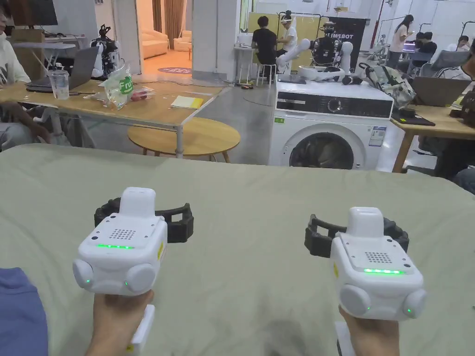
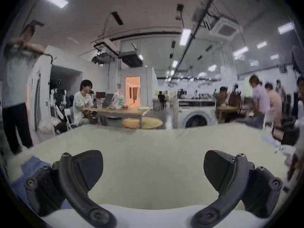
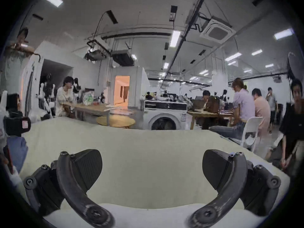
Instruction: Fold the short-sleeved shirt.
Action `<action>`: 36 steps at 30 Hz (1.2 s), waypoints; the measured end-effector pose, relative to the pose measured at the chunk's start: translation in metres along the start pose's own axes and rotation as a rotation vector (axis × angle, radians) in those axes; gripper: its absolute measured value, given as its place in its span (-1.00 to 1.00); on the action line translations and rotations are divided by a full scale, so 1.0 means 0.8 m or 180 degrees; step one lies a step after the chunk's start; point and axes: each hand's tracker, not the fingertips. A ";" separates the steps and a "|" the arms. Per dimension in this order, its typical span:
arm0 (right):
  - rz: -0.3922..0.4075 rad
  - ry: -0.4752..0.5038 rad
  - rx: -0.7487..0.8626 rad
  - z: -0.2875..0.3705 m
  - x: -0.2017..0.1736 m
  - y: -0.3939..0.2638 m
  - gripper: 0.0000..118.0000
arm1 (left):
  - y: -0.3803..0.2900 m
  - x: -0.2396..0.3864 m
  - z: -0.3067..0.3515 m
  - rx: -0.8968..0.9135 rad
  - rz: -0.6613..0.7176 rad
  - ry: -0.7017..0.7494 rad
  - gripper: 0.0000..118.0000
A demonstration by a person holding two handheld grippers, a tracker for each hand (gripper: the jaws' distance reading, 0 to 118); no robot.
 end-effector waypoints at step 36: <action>-0.0130 -0.0066 0.0012 0.017 -0.004 -0.004 1.00 | -0.004 -0.007 0.020 0.0014 -0.0024 -0.0014 0.99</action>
